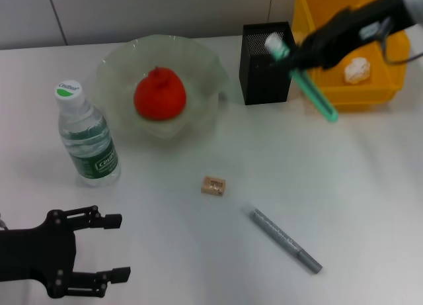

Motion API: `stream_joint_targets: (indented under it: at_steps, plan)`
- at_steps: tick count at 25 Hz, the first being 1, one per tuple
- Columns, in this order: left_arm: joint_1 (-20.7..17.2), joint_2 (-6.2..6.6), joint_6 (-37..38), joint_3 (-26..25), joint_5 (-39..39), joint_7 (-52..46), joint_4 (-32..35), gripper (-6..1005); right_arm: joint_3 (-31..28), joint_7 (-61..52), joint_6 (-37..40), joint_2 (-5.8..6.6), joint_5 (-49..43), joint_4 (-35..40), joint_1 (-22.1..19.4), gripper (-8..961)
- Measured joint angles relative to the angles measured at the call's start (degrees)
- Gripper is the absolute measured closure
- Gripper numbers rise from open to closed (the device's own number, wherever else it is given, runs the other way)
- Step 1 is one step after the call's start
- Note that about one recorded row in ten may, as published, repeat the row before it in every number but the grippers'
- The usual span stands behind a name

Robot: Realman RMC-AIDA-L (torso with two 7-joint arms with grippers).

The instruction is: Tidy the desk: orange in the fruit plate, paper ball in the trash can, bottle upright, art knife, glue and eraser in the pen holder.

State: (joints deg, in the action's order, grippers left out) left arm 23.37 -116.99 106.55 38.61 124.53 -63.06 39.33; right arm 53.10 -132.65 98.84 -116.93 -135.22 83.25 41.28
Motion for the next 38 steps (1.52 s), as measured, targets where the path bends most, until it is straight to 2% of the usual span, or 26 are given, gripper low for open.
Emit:
stream_joint_targets:
  at_steps: [1,5,14,15,16,19,20,21,22,24,25,28,31,38]
  plan:
    - [0.18,-0.47,-0.31,-1.08,0.00,0.10,-0.04,158,-2.05,2.28,-0.45,0.02,0.93,-0.30,0.01,777]
    - [0.44,-0.81,-0.39,-2.05,0.00,-0.03,-0.04,158,-7.32,10.28,-4.32,0.48,4.74,-2.13,-0.31,777]
    - [1.16,-0.98,-0.93,-3.89,-0.06,0.33,-2.36,158,-9.72,28.10,-20.51,0.98,11.93,-13.62,-0.49,776]
    - [1.21,-0.97,-1.02,-4.34,-0.07,0.41,-2.72,158,-9.76,33.08,-23.32,1.73,15.38,-18.52,-0.15,776]
    - [1.22,-0.97,-1.04,-4.63,-0.08,0.42,-2.73,158,-9.76,33.08,-23.32,1.73,15.38,-18.52,-0.15,776]
    - [1.22,-0.96,-1.04,-4.89,-0.09,0.44,-2.74,158,-9.80,38.64,-25.89,3.28,19.46,-25.23,0.97,776]
    - [1.24,-0.96,-1.04,-5.44,-0.20,0.52,-2.76,158,-9.83,41.10,-27.12,5.13,21.95,-31.13,2.39,776]
    - [1.24,-0.96,-1.04,-5.45,-0.28,0.53,-2.76,158,-9.84,42.73,-27.58,6.15,23.31,-34.31,3.19,776]
    - [1.24,-0.96,-1.02,-5.45,-0.40,0.58,-2.76,158,-9.84,42.73,-27.58,6.15,23.31,-34.31,3.19,776]
    - [1.24,-0.97,-0.95,-5.47,-0.60,0.93,-2.77,158,-9.87,46.66,-28.48,7.78,26.53,-40.29,4.27,776]
    - [1.24,-1.05,-0.90,-5.47,-0.76,1.56,-2.84,158,-9.94,50.97,-29.14,8.96,29.84,-44.85,4.76,776]
    - [1.27,-1.10,-0.96,-5.48,-0.79,1.98,-2.92,158,-10.04,54.82,-29.14,9.69,32.98,-47.87,4.93,776]
    - [1.31,-1.13,-1.00,-5.48,-0.91,2.39,-3.01,158,-10.09,59.65,-29.18,9.87,36.71,-50.73,4.93,776]
    - [1.16,-1.38,-0.61,-5.48,-1.45,4.21,-3.03,158,-10.51,68.87,-32.61,8.26,39.44,-57.32,5.67,777]
